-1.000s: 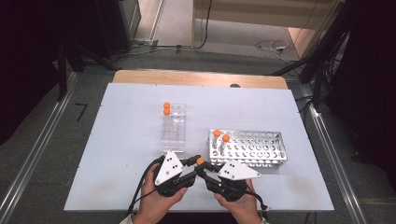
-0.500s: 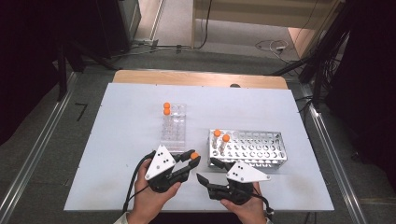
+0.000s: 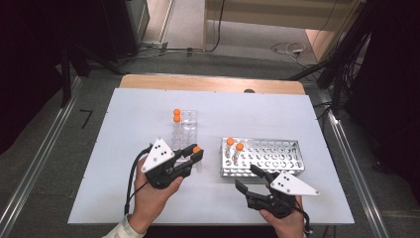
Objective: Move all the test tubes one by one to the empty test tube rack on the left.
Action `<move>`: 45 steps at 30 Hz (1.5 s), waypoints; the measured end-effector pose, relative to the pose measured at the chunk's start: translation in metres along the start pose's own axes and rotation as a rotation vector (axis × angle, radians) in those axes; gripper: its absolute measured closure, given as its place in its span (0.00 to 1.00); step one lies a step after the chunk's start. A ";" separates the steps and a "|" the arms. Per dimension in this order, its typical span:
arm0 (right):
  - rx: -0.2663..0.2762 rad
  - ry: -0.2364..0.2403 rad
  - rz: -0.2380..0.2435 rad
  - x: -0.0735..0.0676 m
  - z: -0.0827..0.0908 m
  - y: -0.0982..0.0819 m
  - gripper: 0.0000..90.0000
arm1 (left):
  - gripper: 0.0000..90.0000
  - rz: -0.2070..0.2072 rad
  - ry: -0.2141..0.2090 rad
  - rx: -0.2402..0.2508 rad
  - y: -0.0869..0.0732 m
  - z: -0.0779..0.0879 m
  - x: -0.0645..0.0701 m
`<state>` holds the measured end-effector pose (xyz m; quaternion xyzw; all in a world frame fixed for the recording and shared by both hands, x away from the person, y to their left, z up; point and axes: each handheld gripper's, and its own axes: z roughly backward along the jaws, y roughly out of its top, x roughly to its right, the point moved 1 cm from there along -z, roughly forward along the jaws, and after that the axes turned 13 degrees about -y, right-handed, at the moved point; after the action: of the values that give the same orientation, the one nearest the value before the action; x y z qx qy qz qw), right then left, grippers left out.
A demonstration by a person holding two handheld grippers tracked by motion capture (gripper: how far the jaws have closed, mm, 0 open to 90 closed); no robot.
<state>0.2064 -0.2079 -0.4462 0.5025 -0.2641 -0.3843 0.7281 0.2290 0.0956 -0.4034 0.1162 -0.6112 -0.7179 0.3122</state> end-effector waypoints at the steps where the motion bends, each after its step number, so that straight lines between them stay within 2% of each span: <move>1: 0.000 -0.005 -0.004 0.002 0.001 -0.001 0.34 | 0.78 0.007 0.008 0.002 0.002 0.000 -0.004; 10: 0.001 -0.019 -0.022 0.010 0.005 -0.002 0.34 | 0.78 0.025 0.083 0.033 0.021 0.005 -0.031; 18: -0.001 -0.022 -0.025 0.011 0.004 -0.002 0.34 | 0.78 0.037 0.130 0.037 0.024 0.008 -0.049; 33: -0.012 -0.019 -0.026 0.011 0.002 -0.004 0.34 | 0.78 0.037 0.193 0.055 0.029 0.002 -0.069; 45: -0.020 -0.016 -0.026 0.011 0.001 -0.004 0.34 | 0.78 0.024 0.263 0.055 0.031 -0.002 -0.084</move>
<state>0.2106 -0.2183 -0.4498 0.4957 -0.2595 -0.4001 0.7259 0.3046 0.1422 -0.3928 0.2106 -0.5858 -0.6755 0.3951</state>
